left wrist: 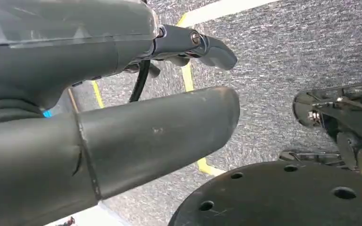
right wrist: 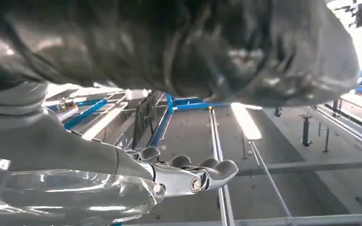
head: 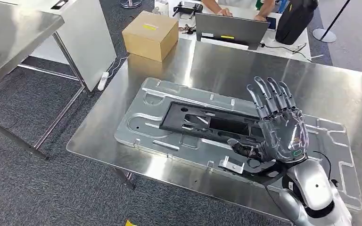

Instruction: Take the parts from the cabinet and place them on the table.

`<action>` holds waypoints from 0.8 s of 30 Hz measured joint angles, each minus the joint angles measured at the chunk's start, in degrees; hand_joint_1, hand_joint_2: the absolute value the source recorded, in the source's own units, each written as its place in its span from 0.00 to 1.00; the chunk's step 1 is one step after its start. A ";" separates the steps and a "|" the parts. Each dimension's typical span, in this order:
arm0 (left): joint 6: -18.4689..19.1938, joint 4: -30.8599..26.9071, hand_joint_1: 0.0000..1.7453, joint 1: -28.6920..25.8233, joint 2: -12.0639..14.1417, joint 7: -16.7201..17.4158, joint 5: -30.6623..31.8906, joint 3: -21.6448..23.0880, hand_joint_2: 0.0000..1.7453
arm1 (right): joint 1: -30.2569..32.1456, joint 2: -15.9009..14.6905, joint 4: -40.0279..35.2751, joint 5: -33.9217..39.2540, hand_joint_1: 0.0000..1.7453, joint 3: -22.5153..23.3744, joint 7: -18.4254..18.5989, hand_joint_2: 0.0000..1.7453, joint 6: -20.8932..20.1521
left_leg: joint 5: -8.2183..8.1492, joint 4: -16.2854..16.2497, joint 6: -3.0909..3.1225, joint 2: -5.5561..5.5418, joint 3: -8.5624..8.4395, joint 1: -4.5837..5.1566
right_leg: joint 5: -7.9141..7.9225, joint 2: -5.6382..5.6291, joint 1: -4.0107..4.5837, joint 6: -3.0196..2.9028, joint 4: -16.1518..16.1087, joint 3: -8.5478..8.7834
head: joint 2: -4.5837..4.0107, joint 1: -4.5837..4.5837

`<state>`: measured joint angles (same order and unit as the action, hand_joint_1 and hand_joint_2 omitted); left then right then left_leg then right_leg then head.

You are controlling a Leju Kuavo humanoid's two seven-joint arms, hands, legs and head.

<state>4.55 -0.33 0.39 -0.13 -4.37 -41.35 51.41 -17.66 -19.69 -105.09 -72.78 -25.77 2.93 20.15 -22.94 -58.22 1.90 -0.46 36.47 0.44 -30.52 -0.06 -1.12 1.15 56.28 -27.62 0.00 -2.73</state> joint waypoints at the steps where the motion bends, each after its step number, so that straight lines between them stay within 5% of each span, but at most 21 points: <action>1: 0.00 0.00 0.00 0.00 0.00 0.00 0.00 0.24 0.00 | 0.12 -0.20 -0.04 0.24 0.00 0.00 0.00 0.00 -0.06 | -0.11 -0.08 0.10 0.00 0.00 0.07 | -0.08 0.00 -0.13 0.14 0.00 0.05 | 0.00 -0.02; 5: -0.02 0.00 0.00 0.01 0.02 0.00 -0.02 0.59 0.00 | 0.34 -0.39 -0.52 0.41 0.00 0.00 -0.04 0.00 -0.20 | -0.66 -0.40 0.65 0.00 -0.03 0.36 | -0.33 -0.01 -0.27 0.69 -0.31 0.39 | 0.00 0.00; 7: 0.00 0.00 0.00 -0.01 0.00 0.00 -0.02 0.68 0.00 | 0.35 -0.55 -1.09 0.41 0.00 0.02 -0.07 0.00 -0.24 | -0.23 0.86 1.22 0.10 -1.15 -0.28 | -1.01 0.04 -0.37 1.09 0.11 0.99 | 0.00 0.00; 8: -0.02 0.00 0.00 -0.08 0.00 0.00 -0.04 0.68 0.00 | 0.27 -0.68 -1.14 0.44 0.00 0.02 -0.09 0.00 -0.22 | -0.13 1.11 1.39 0.32 -1.56 -0.20 | -2.70 0.03 -0.18 0.97 2.48 0.15 | 0.00 -0.07; 10: -0.04 0.00 0.00 -0.01 0.02 0.09 -0.20 0.70 0.00 | 0.88 -1.12 -1.11 0.44 0.00 0.02 -0.09 0.00 -0.20 | -0.17 1.08 1.60 0.35 -1.60 -0.10 | -7.42 0.00 -0.14 0.91 11.45 -4.45 | 0.00 -0.07; 12: -0.04 0.00 0.00 -0.01 0.02 0.13 -0.61 0.70 0.00 | 1.95 -1.31 -1.09 0.39 0.00 0.02 -0.22 0.00 -0.17 | -0.22 1.00 1.64 0.31 -1.52 0.04 | -9.07 0.01 -0.16 0.92 18.22 -8.46 | 0.00 -0.04; 14: -0.04 0.00 0.00 -0.06 0.02 0.13 -0.89 0.70 0.00 | 2.21 -1.33 -1.03 0.37 0.00 0.02 -0.22 0.00 -0.24 | -0.32 0.73 1.52 0.32 -1.49 0.04 | -4.87 0.03 -0.18 0.79 14.95 -7.73 | 0.00 -0.04; 16: -0.02 0.00 0.00 -0.05 0.00 0.11 -1.22 0.70 0.00 | 2.22 -1.53 -1.03 0.37 0.00 0.02 -0.15 0.00 -0.39 | -0.49 0.17 1.27 0.32 -1.34 0.02 | 0.78 0.09 -0.24 0.48 4.67 -3.13 | 0.00 -0.07; 17: 0.00 0.00 0.00 -0.07 0.00 0.09 -1.31 0.70 0.00 | 2.24 -1.75 -1.03 0.37 0.00 0.02 -0.15 0.00 -0.41 | -0.55 -0.11 1.09 0.29 -1.13 0.06 | 0.15 0.12 -0.15 0.21 2.13 -2.20 | 0.00 -0.04; 18: 0.02 0.00 0.00 -0.06 0.00 0.09 -1.44 0.72 0.00 | 2.48 -1.86 -1.01 0.39 0.00 0.02 -0.15 0.00 -0.39 | -0.42 -0.20 0.67 0.10 -0.98 0.21 | 1.64 0.05 0.36 0.05 2.90 -2.50 | 0.00 -0.02; 20: 0.02 0.00 0.00 -0.11 0.02 0.18 -1.84 0.72 0.00 | 2.58 -2.19 -1.01 0.65 0.00 0.04 -0.17 0.00 -0.46 | 0.06 -0.22 -0.10 0.09 -0.85 0.14 | 1.44 -0.08 0.46 -0.55 2.61 -2.78 | 0.00 0.04; 22: 0.02 0.20 0.00 -0.24 0.26 0.35 -1.88 0.74 0.00 | 2.56 -2.31 -1.05 0.83 0.00 0.04 -0.26 0.00 -0.70 | 0.13 -0.38 -0.87 0.04 -0.52 0.24 | 2.42 0.01 -0.24 -1.54 2.09 -3.39 | 0.00 0.00; 24: 0.07 0.17 0.00 -0.26 0.20 0.61 -1.90 0.81 0.00 | 2.62 -2.55 -1.22 1.14 0.00 0.22 -0.35 0.00 -1.09 | -5.39 -5.20 -1.80 0.13 1.36 -0.21 | 3.29 0.09 -0.16 -2.48 2.05 -4.40 | 0.00 0.43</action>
<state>4.61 -0.15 0.13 0.07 -3.76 -43.25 52.22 -15.05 -22.25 -106.31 -71.65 -25.55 2.58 19.06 -28.34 -63.42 0.10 -0.34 37.83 0.23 -27.23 0.03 -1.28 -1.32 58.32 -32.02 0.00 -2.30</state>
